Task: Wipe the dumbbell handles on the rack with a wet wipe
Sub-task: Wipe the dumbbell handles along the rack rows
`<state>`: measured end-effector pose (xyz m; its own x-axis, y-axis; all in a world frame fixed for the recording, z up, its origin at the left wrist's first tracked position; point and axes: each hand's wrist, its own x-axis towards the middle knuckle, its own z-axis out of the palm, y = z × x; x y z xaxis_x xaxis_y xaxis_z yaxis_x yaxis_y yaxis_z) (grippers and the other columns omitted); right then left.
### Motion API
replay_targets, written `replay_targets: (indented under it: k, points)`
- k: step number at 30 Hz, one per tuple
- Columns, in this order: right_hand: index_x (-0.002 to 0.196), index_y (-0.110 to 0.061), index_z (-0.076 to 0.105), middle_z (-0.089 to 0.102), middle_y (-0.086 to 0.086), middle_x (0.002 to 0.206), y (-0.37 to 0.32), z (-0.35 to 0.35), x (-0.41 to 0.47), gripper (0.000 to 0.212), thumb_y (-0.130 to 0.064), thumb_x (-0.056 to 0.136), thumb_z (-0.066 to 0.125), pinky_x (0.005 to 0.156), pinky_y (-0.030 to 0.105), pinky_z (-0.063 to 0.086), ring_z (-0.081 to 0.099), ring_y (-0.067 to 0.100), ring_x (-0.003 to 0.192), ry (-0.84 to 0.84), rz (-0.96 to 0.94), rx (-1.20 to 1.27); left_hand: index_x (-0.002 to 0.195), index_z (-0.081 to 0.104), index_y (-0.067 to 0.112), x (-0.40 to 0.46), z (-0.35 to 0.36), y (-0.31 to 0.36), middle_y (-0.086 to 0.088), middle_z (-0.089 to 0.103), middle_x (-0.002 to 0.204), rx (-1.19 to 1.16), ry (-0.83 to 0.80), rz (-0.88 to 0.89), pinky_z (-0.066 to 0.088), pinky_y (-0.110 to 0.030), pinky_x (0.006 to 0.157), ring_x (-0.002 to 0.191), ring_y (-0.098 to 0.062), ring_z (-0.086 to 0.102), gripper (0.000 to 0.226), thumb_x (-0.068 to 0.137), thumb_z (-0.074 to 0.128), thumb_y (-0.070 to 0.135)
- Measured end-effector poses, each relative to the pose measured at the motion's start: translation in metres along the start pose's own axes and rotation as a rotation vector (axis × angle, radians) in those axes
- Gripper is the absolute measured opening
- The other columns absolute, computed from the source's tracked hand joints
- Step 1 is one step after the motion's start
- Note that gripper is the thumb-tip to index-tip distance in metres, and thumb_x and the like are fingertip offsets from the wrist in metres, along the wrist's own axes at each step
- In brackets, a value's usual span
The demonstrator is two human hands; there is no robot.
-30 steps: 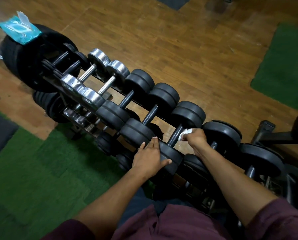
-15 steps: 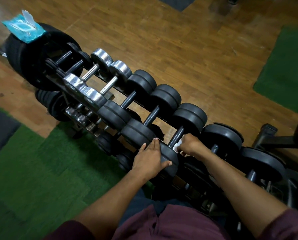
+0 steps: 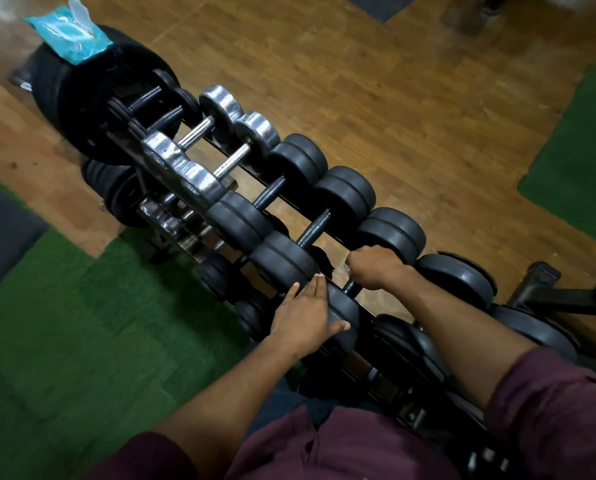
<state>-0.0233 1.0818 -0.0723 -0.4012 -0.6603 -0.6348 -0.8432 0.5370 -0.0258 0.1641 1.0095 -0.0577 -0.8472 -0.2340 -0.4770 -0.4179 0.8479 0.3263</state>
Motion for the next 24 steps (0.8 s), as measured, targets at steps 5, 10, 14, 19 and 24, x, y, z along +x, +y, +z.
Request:
replay_targets:
  k: [5, 10, 14, 19, 24]
  points:
    - [0.077, -0.015, 0.06, 0.07, 0.003, 0.07, -0.009, -0.024, 0.008, 0.03, -0.028, 0.095, 0.04, 0.063, 0.032, 0.048, 0.067, 0.019, 0.069, -0.279, -0.016, 0.096, 0.162, -0.002, 0.007, -0.001, 0.0, -0.001, -0.007, 0.005, 0.171, 0.008, -0.001, 0.003, 0.002, -0.038, 0.128, 0.157, -0.014, 0.009, 0.108, 0.093, 0.049, 0.072]
    - [0.082, -0.01, 0.061, 0.064, 0.006, 0.069, -0.026, -0.022, 0.014, 0.029, -0.017, 0.099, 0.039, 0.059, 0.03, 0.046, 0.055, 0.02, 0.054, -0.483, -0.064, 0.152, 0.162, -0.003, 0.008, -0.001, 0.0, -0.001, -0.007, 0.005, 0.171, -0.004, 0.001, 0.0, 0.002, -0.038, 0.128, 0.157, -0.014, 0.01, 0.108, 0.092, 0.05, 0.071]
    - [0.082, -0.011, 0.062, 0.065, 0.01, 0.068, -0.024, -0.016, 0.015, 0.032, -0.024, 0.101, 0.039, 0.048, 0.025, 0.04, 0.051, 0.02, 0.051, -0.469, -0.031, 0.342, 0.163, -0.001, 0.009, -0.001, 0.001, -0.001, -0.006, 0.005, 0.171, -0.016, 0.002, 0.0, 0.001, -0.038, 0.128, 0.157, -0.014, 0.009, 0.108, 0.092, 0.05, 0.072]
    - [0.07, -0.018, 0.058, 0.06, -0.003, 0.06, -0.009, -0.009, -0.001, 0.036, -0.024, 0.103, 0.046, 0.048, 0.025, 0.045, 0.061, 0.014, 0.05, -0.3, -0.061, 0.624, 0.163, 0.0, 0.009, -0.001, 0.001, -0.001, -0.006, 0.005, 0.171, -0.012, 0.003, 0.002, 0.002, -0.039, 0.128, 0.157, -0.013, 0.008, 0.106, 0.093, 0.05, 0.071]
    - [0.07, -0.022, 0.064, 0.066, -0.008, 0.056, 0.006, -0.009, -0.026, 0.039, -0.031, 0.104, 0.049, 0.057, 0.028, 0.053, 0.067, 0.013, 0.06, -0.187, -0.117, 0.742, 0.163, 0.001, 0.009, -0.001, 0.002, -0.002, -0.007, 0.006, 0.171, -0.011, 0.0, 0.003, 0.004, -0.039, 0.128, 0.157, -0.014, 0.01, 0.106, 0.092, 0.049, 0.071]
